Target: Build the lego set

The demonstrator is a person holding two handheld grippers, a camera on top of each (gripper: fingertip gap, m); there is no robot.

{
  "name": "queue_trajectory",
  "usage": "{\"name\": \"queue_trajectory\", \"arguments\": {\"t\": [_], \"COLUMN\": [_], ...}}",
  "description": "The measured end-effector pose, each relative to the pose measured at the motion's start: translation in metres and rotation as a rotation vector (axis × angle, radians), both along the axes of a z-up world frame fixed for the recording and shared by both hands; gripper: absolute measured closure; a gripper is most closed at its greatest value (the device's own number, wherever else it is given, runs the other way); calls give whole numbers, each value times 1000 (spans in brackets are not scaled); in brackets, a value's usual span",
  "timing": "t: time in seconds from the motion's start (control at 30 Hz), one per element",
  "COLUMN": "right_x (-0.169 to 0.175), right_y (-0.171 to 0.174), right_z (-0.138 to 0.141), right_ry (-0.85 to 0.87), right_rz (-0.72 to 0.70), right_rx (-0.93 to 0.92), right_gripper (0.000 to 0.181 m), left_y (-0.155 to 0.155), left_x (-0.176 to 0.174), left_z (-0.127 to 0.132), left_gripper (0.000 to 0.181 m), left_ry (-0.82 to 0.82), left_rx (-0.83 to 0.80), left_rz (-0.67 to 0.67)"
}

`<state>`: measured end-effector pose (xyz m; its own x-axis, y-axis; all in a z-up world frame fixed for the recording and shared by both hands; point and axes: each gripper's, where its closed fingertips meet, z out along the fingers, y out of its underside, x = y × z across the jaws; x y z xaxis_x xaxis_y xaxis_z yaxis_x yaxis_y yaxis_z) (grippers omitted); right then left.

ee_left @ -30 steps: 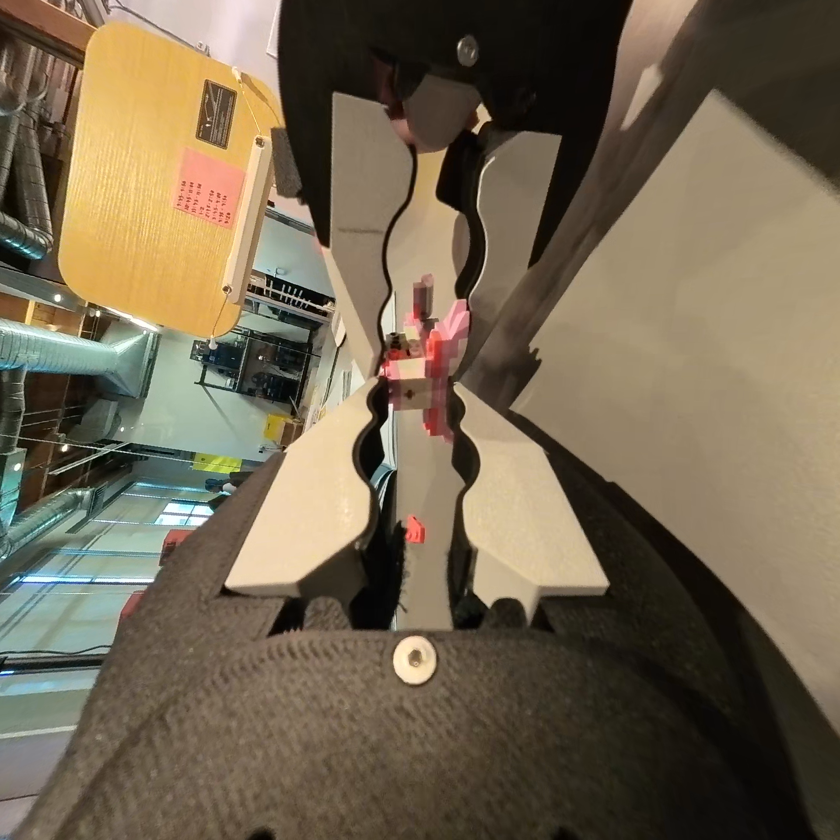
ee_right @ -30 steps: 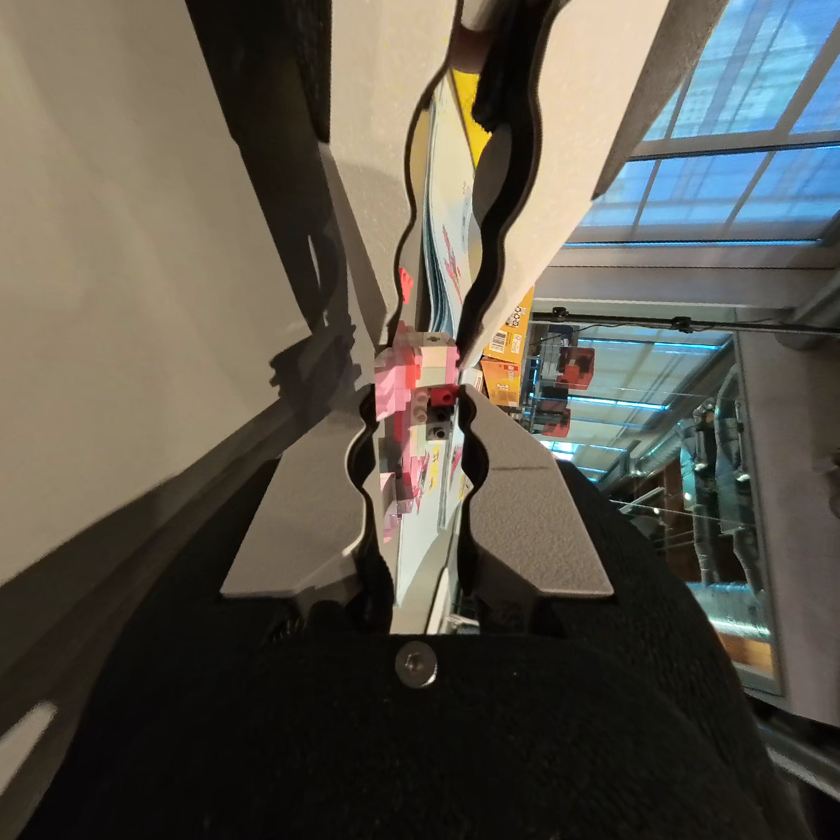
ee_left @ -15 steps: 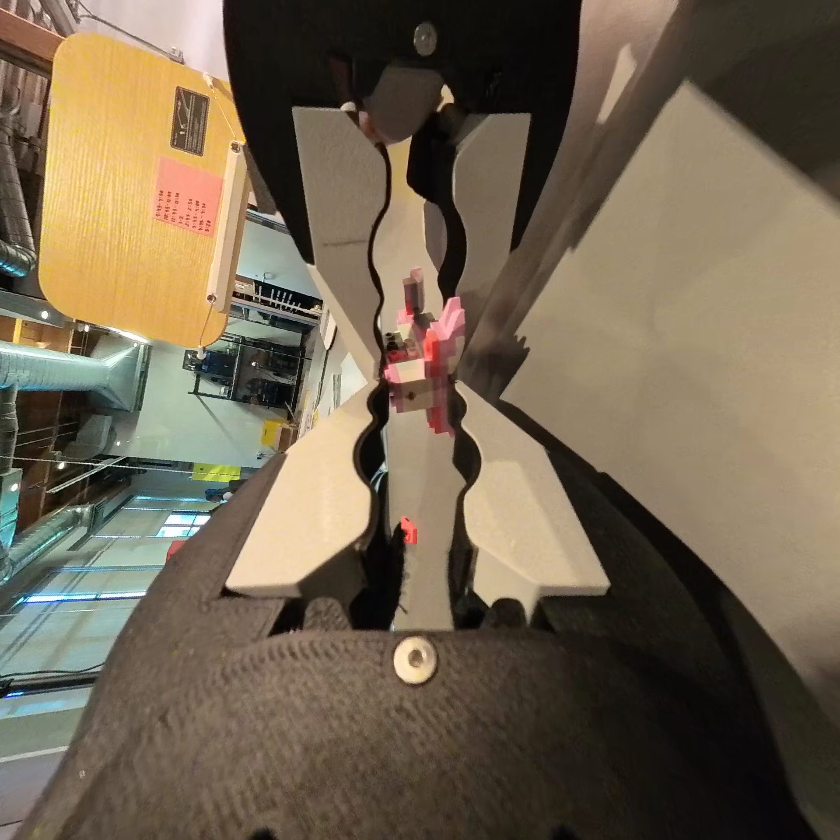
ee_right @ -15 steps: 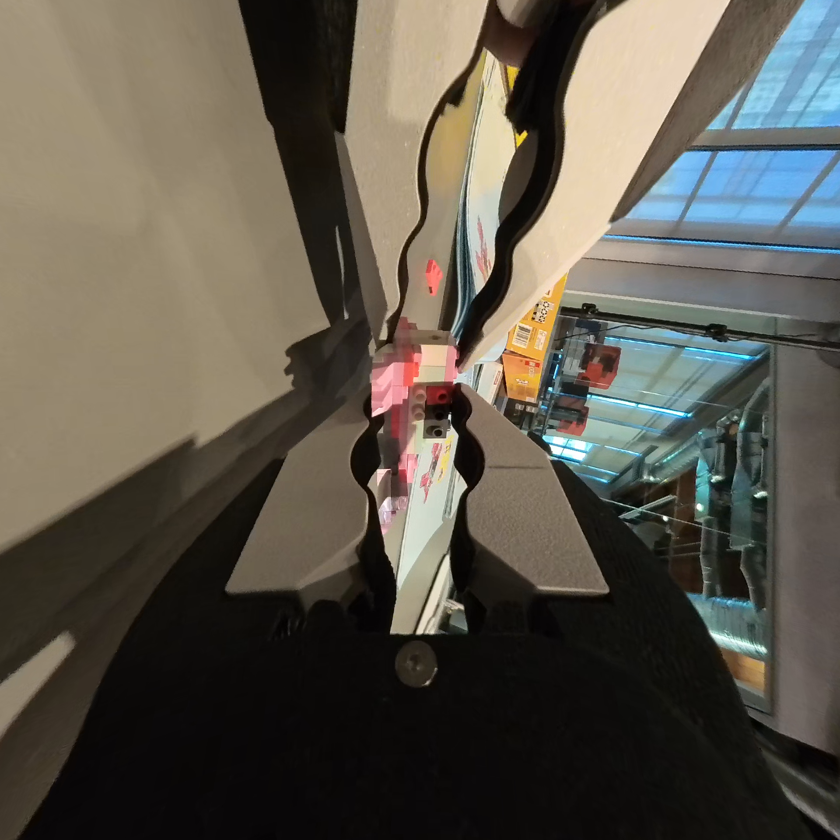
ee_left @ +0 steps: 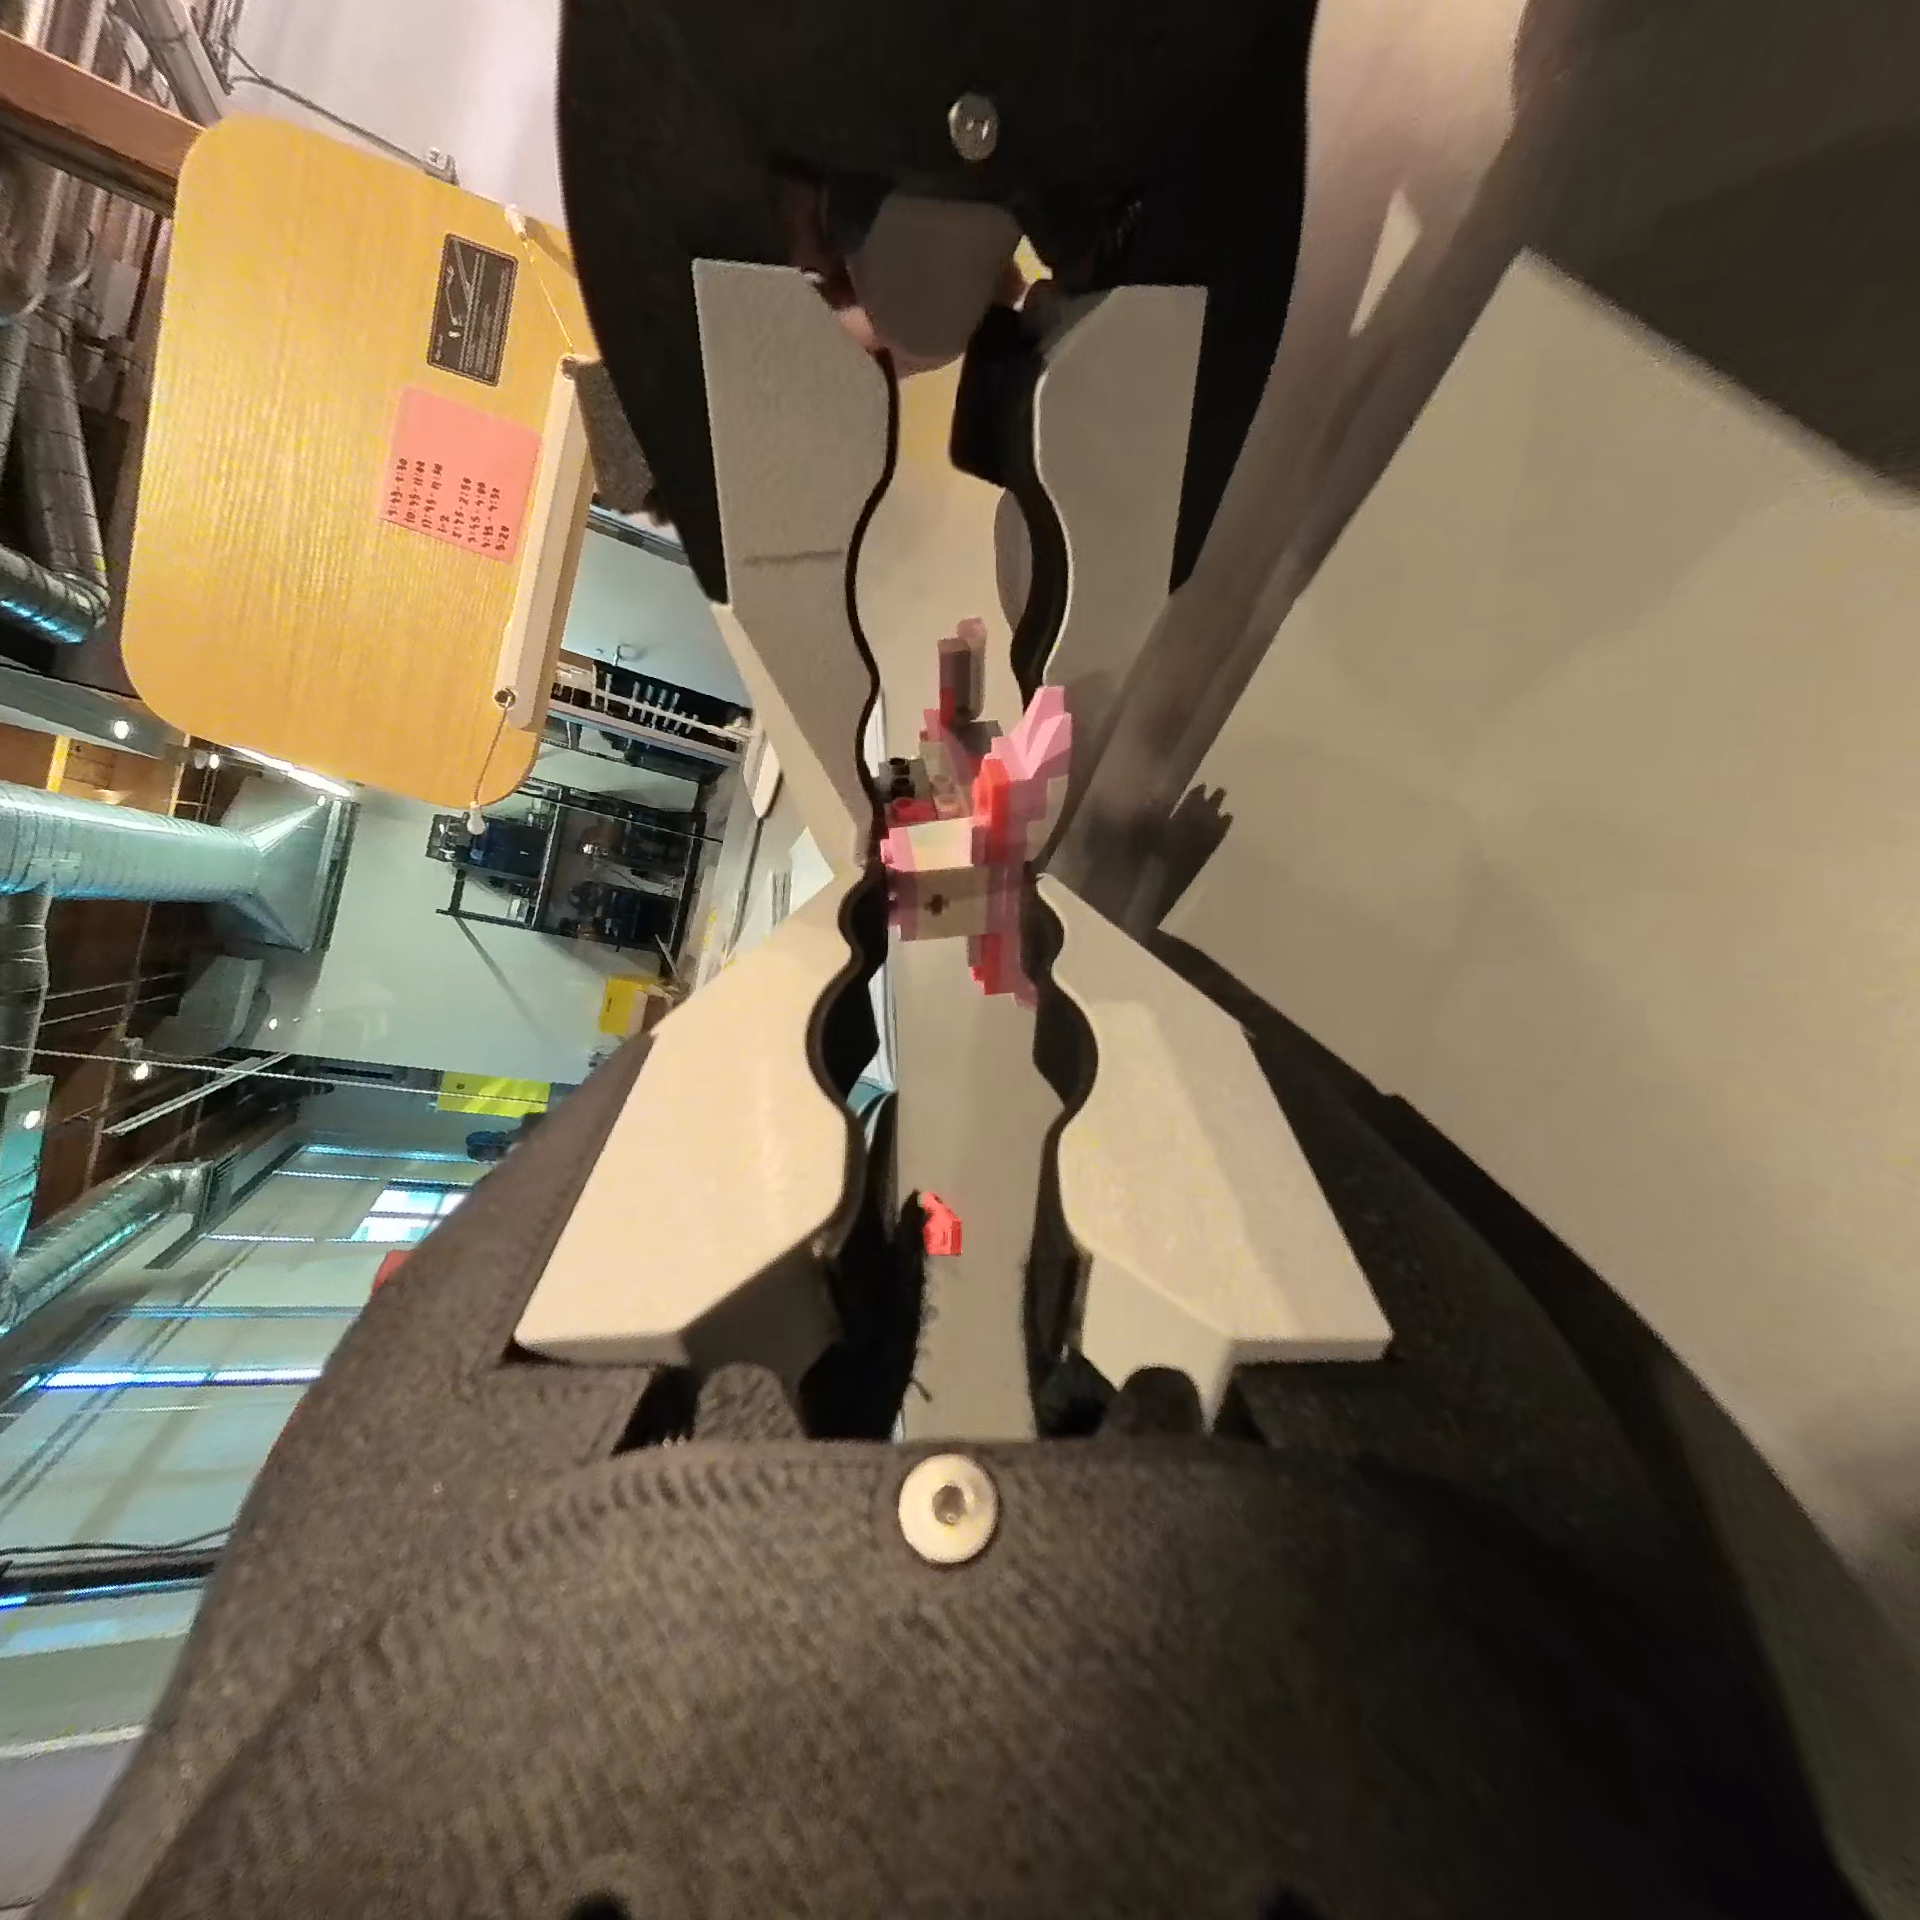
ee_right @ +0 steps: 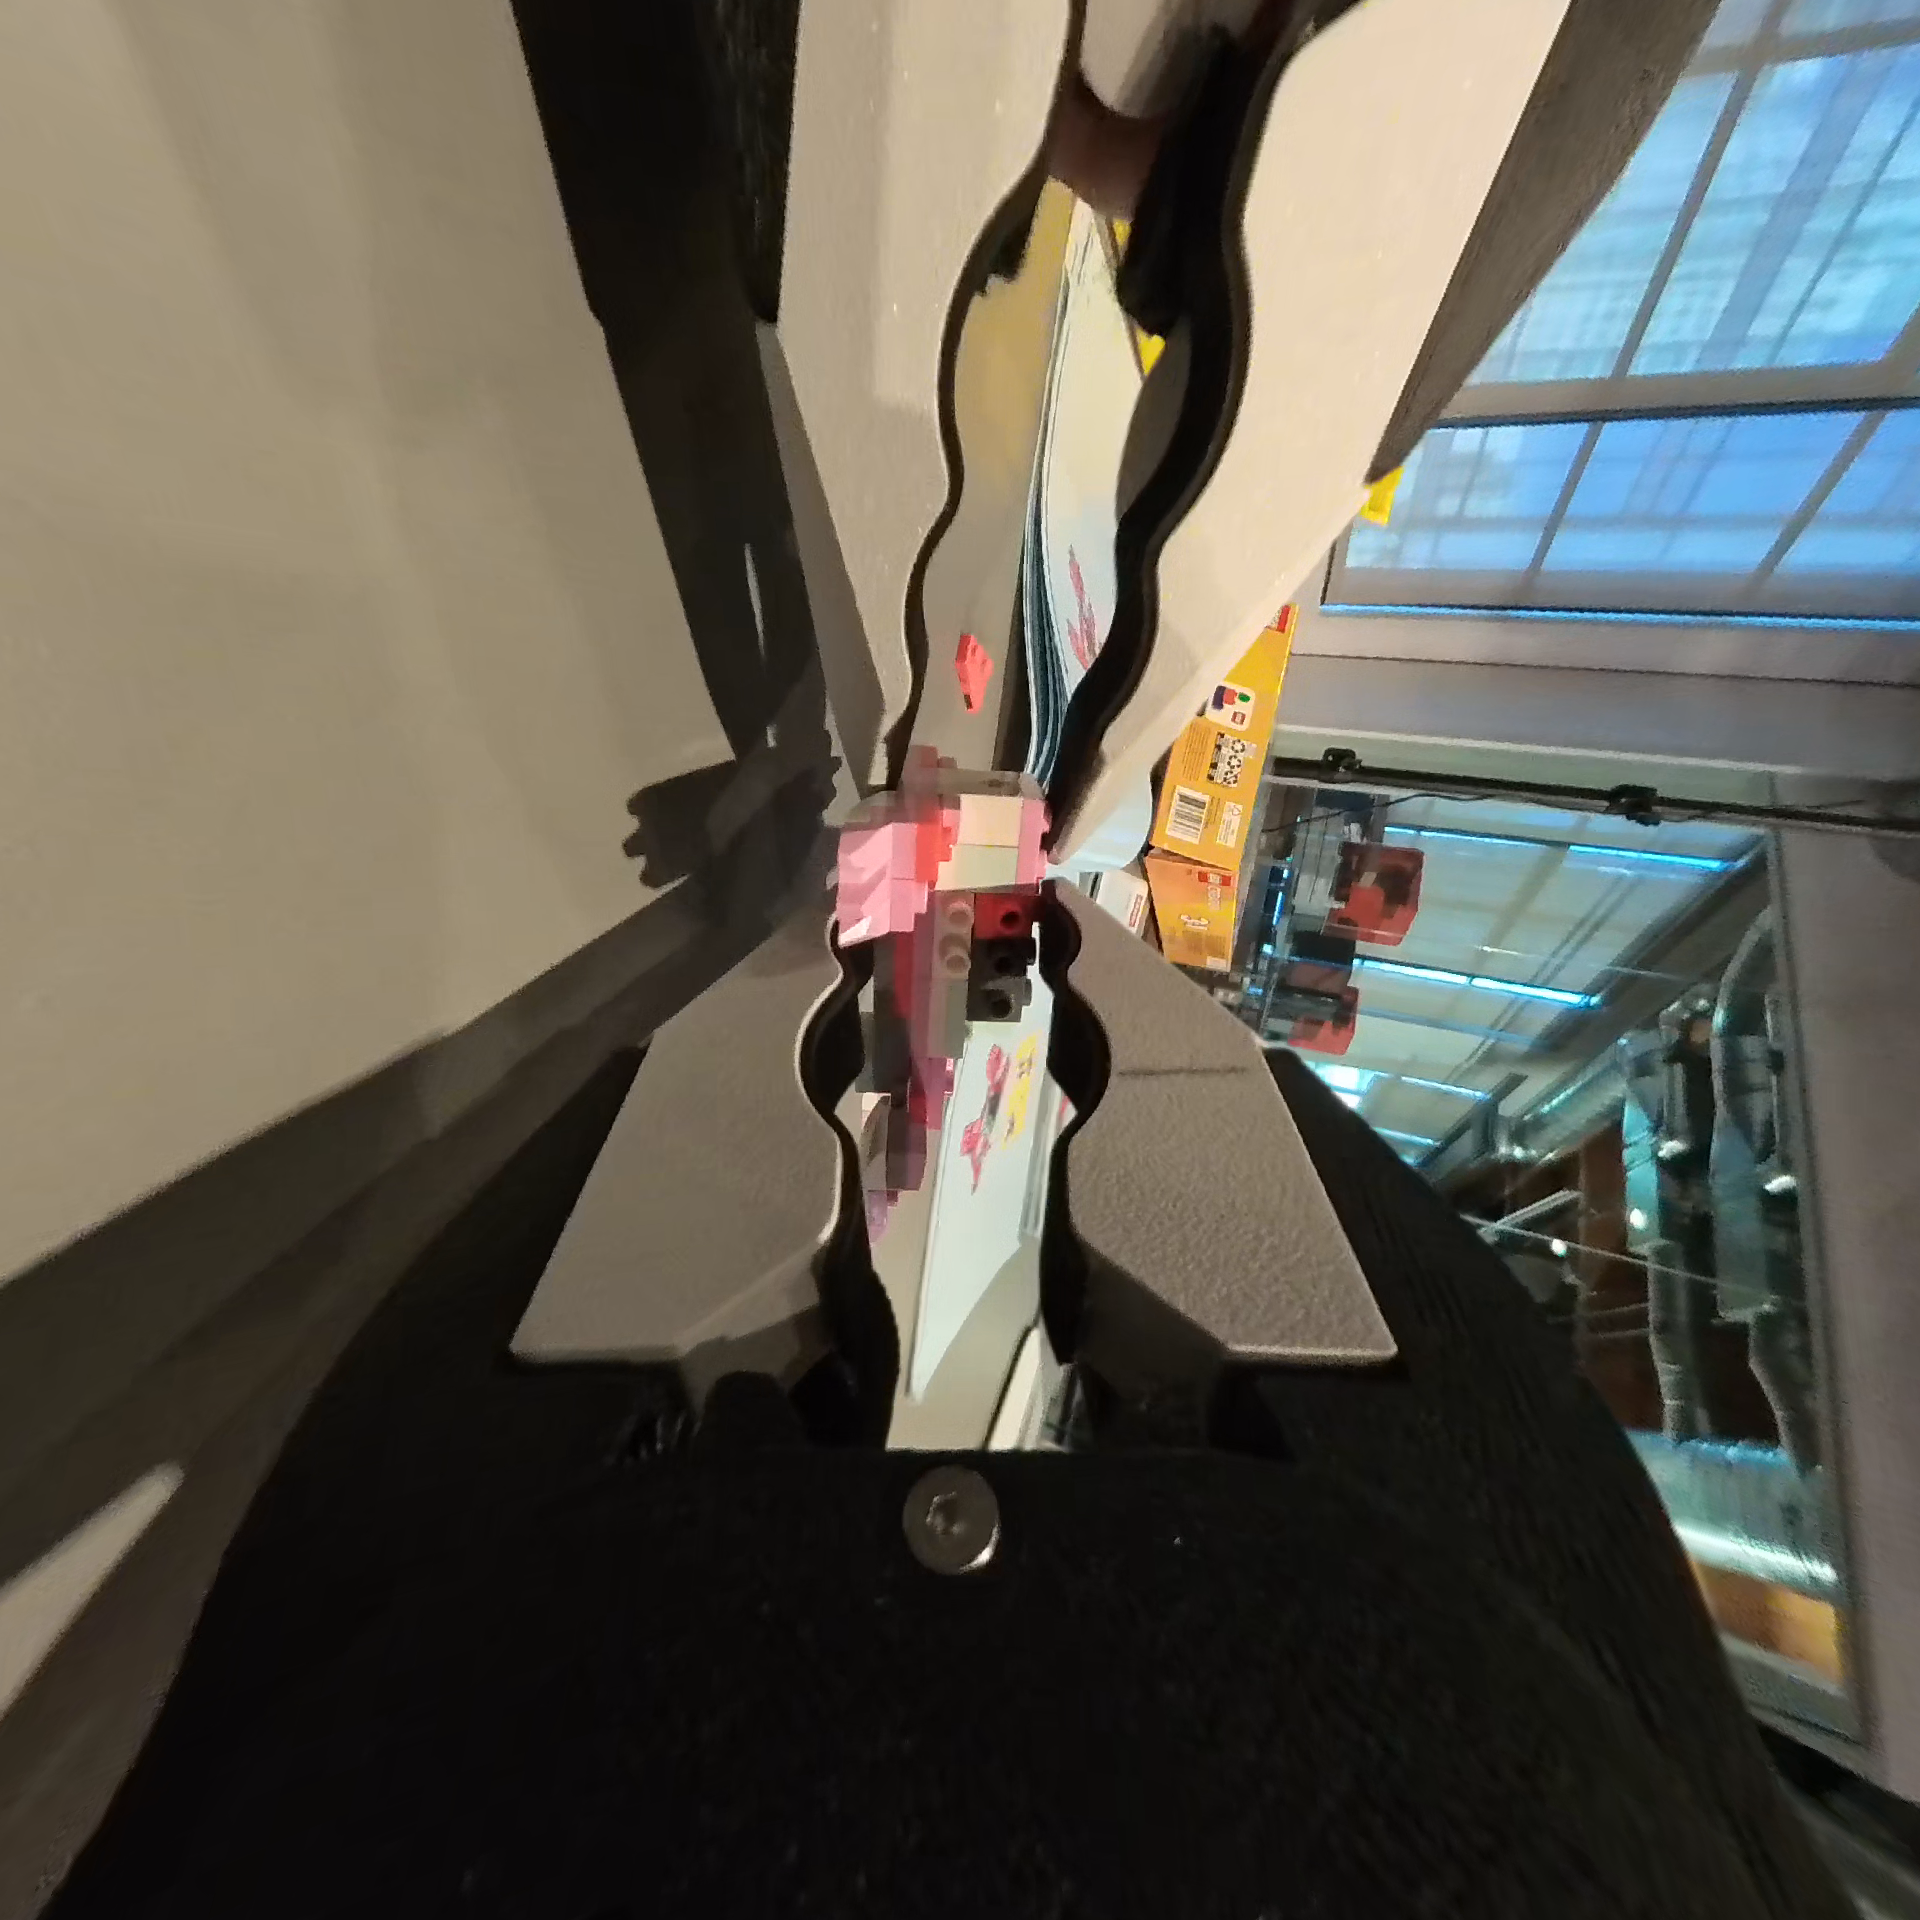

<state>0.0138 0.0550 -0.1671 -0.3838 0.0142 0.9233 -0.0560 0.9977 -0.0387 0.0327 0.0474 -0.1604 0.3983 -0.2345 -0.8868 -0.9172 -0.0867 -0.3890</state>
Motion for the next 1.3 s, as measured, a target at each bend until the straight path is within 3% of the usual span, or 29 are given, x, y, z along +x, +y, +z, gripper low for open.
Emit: {"name": "queue_trajectory", "arguments": {"t": [0.4,0.57,0.6,0.63,0.7,0.83,1.17,1.3], "right_x": [4,5,5,6,11,26,39,42], "right_y": [-1,-1,-1,1,7,20,79,64], "right_z": [0,-8,-7,-5,-3,9,58,50], "right_ry": [-82,-116,-112,-110,-127,-146,209,86], "right_rz": [33,14,10,0,-35,-95,-202,-147], "right_rx": [55,-29,-47,-71,-161,-381,-885,-965], "right_gripper": [153,152,147,130,116,106,105,108], "left_y": [-2,-1,-1,0,0,0,-7,-11], "left_x": [4,3,2,0,-4,-4,3,4], "left_z": [0,-7,-6,-6,-10,-11,-15,-21], "left_gripper": [156,156,156,156,156,156,154,140], "left_ry": [25,22,22,24,40,62,-6,-28], "left_rx": [6,-33,-28,-30,-50,-49,-156,-247], "left_rz": [-25,-24,-20,-15,-6,-34,-118,-107]}}
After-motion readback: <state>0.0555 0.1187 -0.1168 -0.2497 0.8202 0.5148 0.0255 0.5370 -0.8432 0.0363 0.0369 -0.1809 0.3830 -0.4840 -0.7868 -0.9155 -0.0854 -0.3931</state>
